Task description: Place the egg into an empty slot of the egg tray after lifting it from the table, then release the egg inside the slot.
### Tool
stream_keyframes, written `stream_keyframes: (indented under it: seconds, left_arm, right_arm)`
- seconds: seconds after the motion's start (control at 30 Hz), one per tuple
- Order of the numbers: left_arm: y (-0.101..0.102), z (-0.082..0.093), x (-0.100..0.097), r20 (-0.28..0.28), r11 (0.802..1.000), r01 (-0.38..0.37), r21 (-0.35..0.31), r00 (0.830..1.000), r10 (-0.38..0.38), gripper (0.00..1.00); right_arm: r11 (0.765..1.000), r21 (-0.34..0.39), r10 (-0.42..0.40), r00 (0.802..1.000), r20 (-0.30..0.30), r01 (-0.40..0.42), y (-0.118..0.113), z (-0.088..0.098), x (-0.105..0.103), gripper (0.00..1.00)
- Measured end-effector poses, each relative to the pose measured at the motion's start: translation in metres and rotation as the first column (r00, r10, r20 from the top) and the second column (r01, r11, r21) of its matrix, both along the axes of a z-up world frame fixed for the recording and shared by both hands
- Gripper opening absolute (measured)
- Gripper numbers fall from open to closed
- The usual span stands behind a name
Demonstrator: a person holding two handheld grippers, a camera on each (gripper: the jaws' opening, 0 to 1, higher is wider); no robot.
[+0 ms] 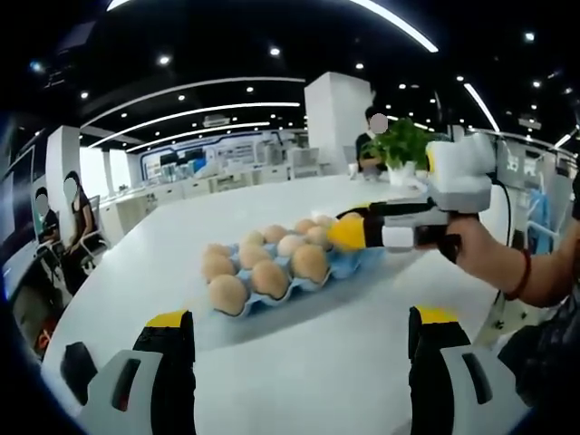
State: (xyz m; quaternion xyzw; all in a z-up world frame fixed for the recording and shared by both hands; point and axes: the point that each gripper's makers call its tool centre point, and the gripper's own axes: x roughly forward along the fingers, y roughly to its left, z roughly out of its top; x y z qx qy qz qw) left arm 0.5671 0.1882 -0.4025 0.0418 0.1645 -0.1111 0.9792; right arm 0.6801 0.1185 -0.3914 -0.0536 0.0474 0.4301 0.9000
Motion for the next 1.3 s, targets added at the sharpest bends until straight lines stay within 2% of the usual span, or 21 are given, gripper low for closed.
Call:
stream_keyframes:
  seconds: [0.1,0.13,0.23,0.37,0.57,1.0,1.3]
  left_arm:
    - [0.000,0.000,0.000,0.000,1.000,0.001,-0.002,1.000,-0.001,1.00]
    - [0.001,0.000,0.000,-0.001,1.000,0.002,-0.001,1.000,-0.002,1.00]
    - [0.000,0.000,0.000,-0.003,1.000,0.004,0.003,1.000,-0.004,1.00]
    - [0.001,-0.001,0.000,-0.006,1.000,0.006,0.004,1.000,-0.006,1.00]
    - [0.001,-0.002,0.001,-0.009,1.000,0.004,0.000,1.000,-0.004,1.00]
    - [0.002,-0.005,0.004,-0.024,1.000,0.007,0.011,1.000,-0.007,1.00]
    - [0.001,-0.004,0.005,-0.021,1.000,0.012,0.014,1.000,-0.011,1.00]
  right_arm:
    - [1.000,-0.007,0.013,1.000,0.001,-0.013,0.003,-0.004,-0.001,0.28]
    - [0.999,0.015,0.034,0.999,0.006,-0.034,0.006,-0.003,-0.004,0.28]
    - [1.000,0.008,0.030,0.999,0.019,-0.030,0.007,-0.005,-0.004,0.28]
    - [0.999,0.027,0.026,1.000,-0.002,-0.026,0.007,-0.008,-0.001,0.28]
    - [1.000,0.001,0.016,1.000,0.003,-0.016,0.004,-0.016,0.001,0.28]
    - [0.998,0.057,0.015,1.000,-0.018,-0.014,0.001,-0.021,-0.001,0.29]
    - [0.998,0.058,0.003,1.000,-0.016,-0.002,-0.002,-0.022,0.001,0.35]
